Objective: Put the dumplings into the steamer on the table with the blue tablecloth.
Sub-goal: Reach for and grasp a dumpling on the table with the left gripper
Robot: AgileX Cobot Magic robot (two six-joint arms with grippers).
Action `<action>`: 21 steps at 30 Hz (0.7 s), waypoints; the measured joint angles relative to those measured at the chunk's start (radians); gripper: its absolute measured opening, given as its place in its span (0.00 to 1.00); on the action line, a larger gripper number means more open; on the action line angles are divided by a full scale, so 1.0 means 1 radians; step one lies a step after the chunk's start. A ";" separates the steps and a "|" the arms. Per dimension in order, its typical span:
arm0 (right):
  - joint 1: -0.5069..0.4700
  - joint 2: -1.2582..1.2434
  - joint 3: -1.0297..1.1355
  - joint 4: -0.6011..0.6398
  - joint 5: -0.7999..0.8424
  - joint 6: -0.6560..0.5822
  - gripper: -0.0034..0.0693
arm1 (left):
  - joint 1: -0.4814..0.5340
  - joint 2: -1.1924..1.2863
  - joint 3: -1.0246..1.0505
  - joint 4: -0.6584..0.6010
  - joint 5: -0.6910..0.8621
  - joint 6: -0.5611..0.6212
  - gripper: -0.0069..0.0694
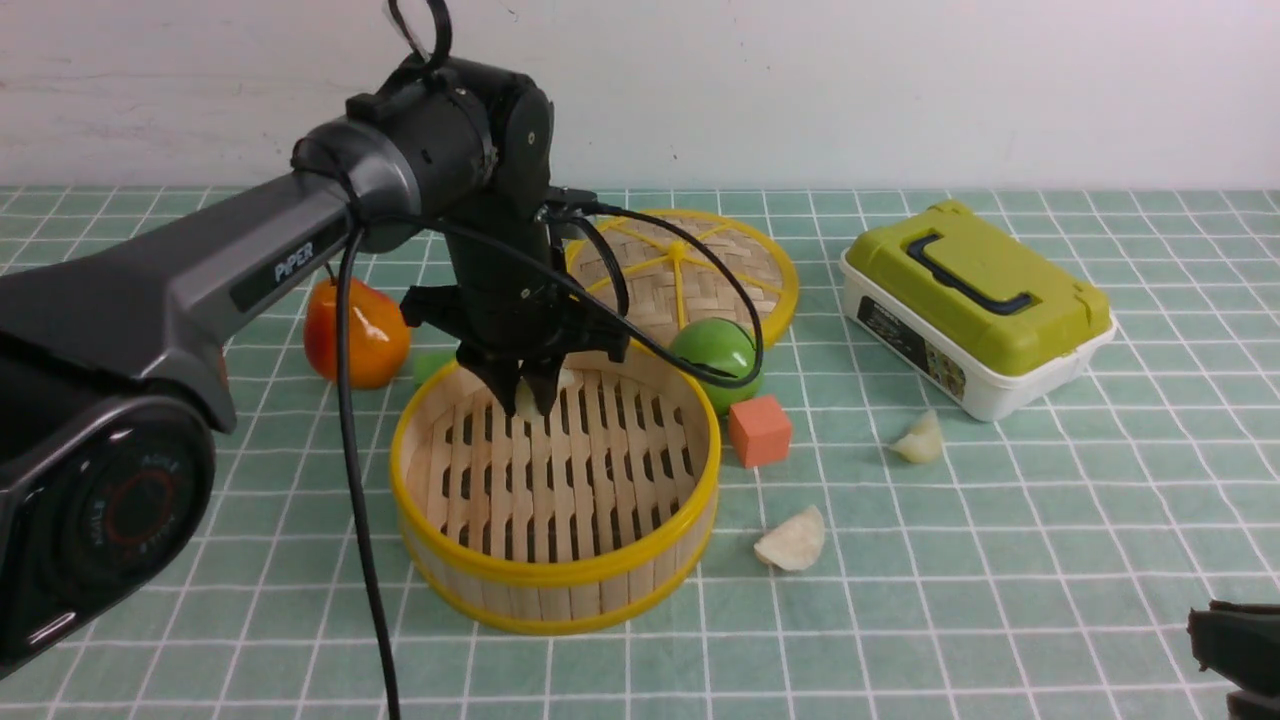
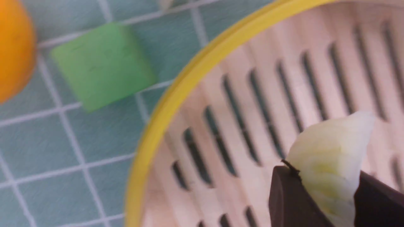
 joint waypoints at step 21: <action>0.000 0.000 0.000 -0.015 0.011 -0.001 0.16 | 0.077 -0.023 -0.234 0.056 -0.053 -0.012 0.68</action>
